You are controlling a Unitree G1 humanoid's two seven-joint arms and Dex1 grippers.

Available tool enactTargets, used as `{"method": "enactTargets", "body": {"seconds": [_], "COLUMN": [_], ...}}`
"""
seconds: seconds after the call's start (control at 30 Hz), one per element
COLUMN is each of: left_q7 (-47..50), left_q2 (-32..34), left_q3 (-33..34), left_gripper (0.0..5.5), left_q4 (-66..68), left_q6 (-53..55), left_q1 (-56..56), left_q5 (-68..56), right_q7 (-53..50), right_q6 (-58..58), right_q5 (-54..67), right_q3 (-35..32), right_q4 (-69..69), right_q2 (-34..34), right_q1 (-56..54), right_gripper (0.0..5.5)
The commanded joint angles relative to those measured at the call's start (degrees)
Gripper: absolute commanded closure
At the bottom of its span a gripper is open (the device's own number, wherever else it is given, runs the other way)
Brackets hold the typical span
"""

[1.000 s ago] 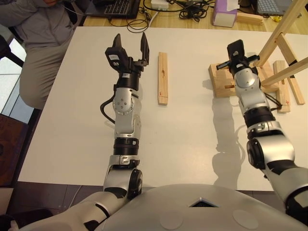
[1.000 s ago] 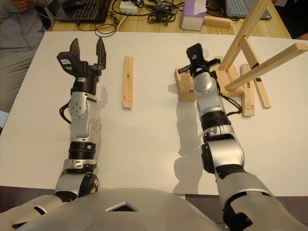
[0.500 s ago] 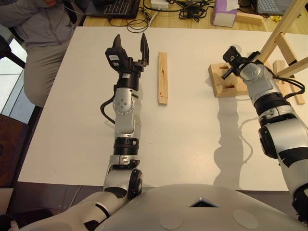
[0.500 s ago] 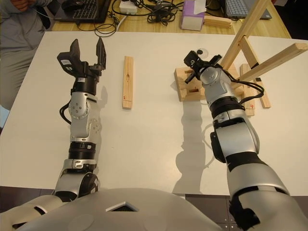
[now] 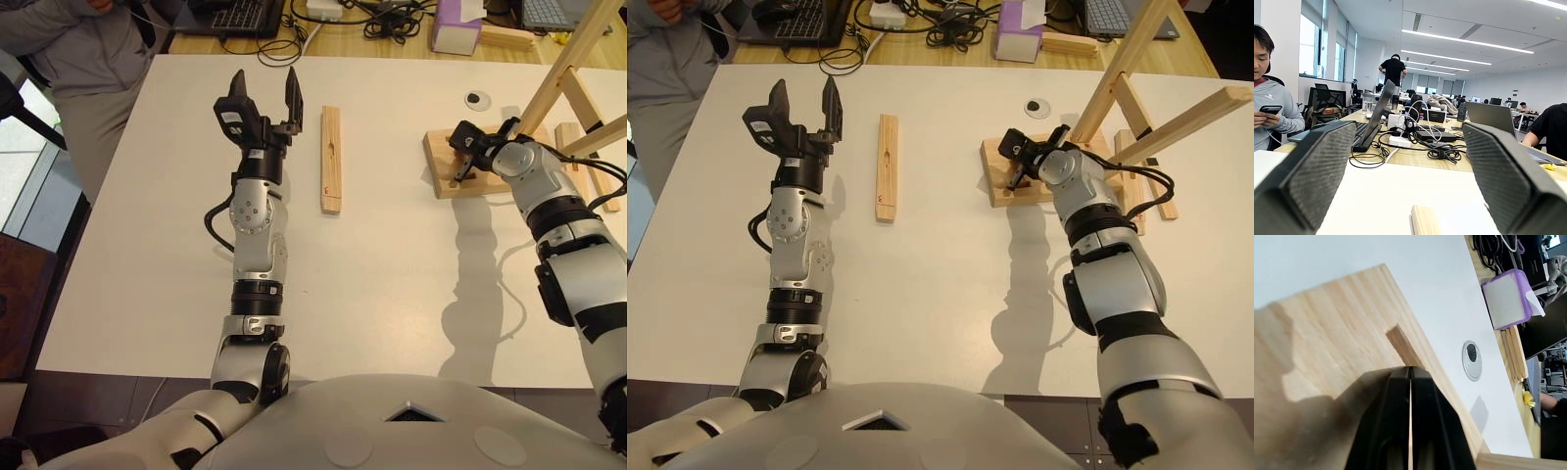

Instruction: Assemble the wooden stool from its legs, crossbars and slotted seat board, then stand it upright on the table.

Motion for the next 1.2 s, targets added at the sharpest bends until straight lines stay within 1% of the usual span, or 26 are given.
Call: {"method": "enactTargets", "body": {"seconds": [0.03,0.1,0.23,0.37,0.53,0.6,0.67,0.73,0.8,0.87,0.93,1.0,1.1,1.13,1.2], "left_q7": [0.6,0.8,1.6,2.2,3.2,3.4,3.3,3.0,2.0,-1.7,-6.6,-11.4,-18.4,-19.8,-21.0], "left_q2": [-0.3,-0.3,-0.3,0.1,-0.1,-0.2,-0.1,-0.2,-0.2,-0.2,0.1,1.8,5.8,6.4,6.7], "left_q3": [-0.1,0.1,0.6,1.2,1.6,1.6,1.5,1.1,0.0,-3.0,-6.9,-11.8,-21.2,-23.7,-27.5], "left_gripper": [1.52,1.52,1.52,1.52,1.52,1.52,1.52,1.52,1.52,1.52,1.52,1.52,1.52,1.52,1.52], "left_q4": [0.2,0.5,1.0,1.5,2.1,2.3,2.3,2.1,1.2,-1.6,-5.6,-9.0,-10.7,-10.1,-7.6], "left_q6": [-0.1,-0.4,-1.1,-1.9,-3.0,-3.3,-3.4,-3.1,-2.3,1.3,7.3,14.4,26.8,29.9,32.7], "left_q1": [-0.6,-0.9,-1.2,-1.6,-1.4,-1.4,-1.3,-1.2,-0.7,0.7,2.6,3.8,5.4,5.4,4.4], "left_q5": [0.5,0.5,0.6,0.6,0.9,1.0,1.0,1.0,1.1,0.0,-1.9,-1.6,2.3,3.4,6.2], "right_q7": [12.8,18.3,28.4,34.0,38.1,38.8,37.9,35.9,35.3,38.5,40.1,39.3,38.0,37.3,35.8], "right_q6": [-2.1,-2.4,-1.2,0.0,-2.8,-3.9,-4.5,-3.7,-2.6,-2.2,-2.3,-3.1,-5.4,-6.1,-7.2], "right_q5": [0.3,1.1,3.3,6.0,9.1,10.2,11.1,13.4,18.2,26.2,29.3,27.6,22.4,20.4,17.2], "right_q3": [3.1,3.8,4.7,3.7,0.8,-0.9,-3.2,-7.3,-12.8,-21.2,-26.6,-28.6,-29.2,-28.9,-28.0], "right_q4": [-5.2,-10.7,-28.4,-47.1,-58.0,-60.5,-61.7,-63.2,-65.6,-68.6,-68.6,-66.6,-62.7,-61.0,-58.5], "right_q2": [-1.0,-2.9,-10.1,-20.1,-31.5,-35.2,-37.4,-37.9,-38.7,-41.2,-42.6,-43.5,-45.6,-46.2,-46.8], "right_q1": [3.9,6.4,16.2,29.4,38.1,40.5,41.6,41.4,42.6,49.3,55.0,58.1,62.6,63.4,64.5], "right_gripper": [5.46,5.46,5.46,5.46,5.46,5.46,5.46,5.46,5.46,5.46,5.46,5.46,5.46,5.46,5.46]}}
